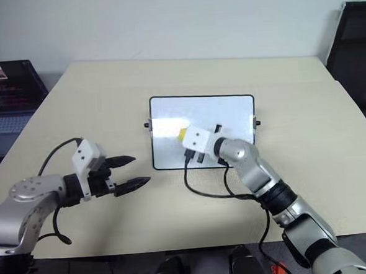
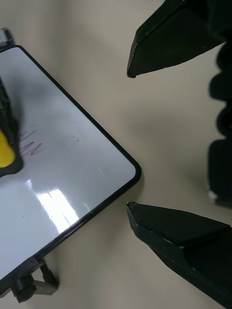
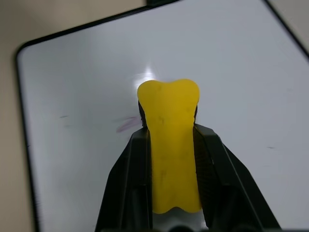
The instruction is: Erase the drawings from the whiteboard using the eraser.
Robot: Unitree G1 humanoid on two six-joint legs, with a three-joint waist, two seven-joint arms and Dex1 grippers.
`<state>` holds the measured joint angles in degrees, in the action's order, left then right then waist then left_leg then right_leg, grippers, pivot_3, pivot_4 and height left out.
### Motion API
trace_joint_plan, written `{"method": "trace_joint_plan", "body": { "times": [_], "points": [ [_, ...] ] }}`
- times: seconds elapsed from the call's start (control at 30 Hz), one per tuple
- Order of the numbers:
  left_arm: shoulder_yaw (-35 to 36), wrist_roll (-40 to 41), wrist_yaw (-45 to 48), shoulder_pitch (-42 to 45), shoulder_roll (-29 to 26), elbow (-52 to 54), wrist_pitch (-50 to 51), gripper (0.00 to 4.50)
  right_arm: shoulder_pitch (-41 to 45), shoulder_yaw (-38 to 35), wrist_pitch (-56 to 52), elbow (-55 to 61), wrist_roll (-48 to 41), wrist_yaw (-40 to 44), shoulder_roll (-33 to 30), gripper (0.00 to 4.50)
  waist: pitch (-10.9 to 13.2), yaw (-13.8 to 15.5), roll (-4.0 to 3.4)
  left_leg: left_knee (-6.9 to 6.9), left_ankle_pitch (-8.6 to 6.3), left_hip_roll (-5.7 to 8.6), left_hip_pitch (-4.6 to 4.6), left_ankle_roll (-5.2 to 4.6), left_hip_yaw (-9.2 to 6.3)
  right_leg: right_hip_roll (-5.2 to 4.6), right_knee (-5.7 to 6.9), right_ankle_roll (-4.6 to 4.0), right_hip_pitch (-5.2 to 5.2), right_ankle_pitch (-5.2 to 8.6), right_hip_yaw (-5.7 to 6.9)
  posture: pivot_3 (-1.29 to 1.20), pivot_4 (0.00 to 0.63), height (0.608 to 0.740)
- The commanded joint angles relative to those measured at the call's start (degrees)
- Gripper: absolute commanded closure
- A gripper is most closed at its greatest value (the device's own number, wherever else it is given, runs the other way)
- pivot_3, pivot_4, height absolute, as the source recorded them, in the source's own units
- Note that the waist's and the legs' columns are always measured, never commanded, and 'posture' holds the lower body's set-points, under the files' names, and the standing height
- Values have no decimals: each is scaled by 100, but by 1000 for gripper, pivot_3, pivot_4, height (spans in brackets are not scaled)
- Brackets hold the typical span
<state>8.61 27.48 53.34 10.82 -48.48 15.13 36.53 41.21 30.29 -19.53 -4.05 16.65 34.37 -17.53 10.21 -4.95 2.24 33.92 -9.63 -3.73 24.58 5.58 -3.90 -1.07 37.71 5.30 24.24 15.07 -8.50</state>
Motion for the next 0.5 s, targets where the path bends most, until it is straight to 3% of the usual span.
{"method": "trace_joint_plan", "body": {
  "times": [0.03, 0.27, 0.5],
  "points": [
    [54, -7, 45, 65, -78, 103, -113, 0, -201, 309, -186, 118, 281, 483, -282, 3664, 0, -1, 0, 2, 0, 0, -4, 0, 0, 0, 1, 2, -3, 2, 0, 0, 150, 740],
    [34, 10, 41, 33, -52, 148, -94, 0, 246, -341, 158, -243, 572, -775, 40, 3664, 0, -6, 1, 15, 8, 0, -22, -4, 0, 0, 14, -12, -12, -9, -2, 0, 150, 740],
    [30, 29, 16, -24, -16, 176, -113, 0, -85, -18, -67, -238, 564, 135, -305, 3665, -8, 13, 12, 7, 14, 0, -21, -7, 1, 0, 13, -8, -17, -8, -2, 0, 150, 740]
  ]
}}
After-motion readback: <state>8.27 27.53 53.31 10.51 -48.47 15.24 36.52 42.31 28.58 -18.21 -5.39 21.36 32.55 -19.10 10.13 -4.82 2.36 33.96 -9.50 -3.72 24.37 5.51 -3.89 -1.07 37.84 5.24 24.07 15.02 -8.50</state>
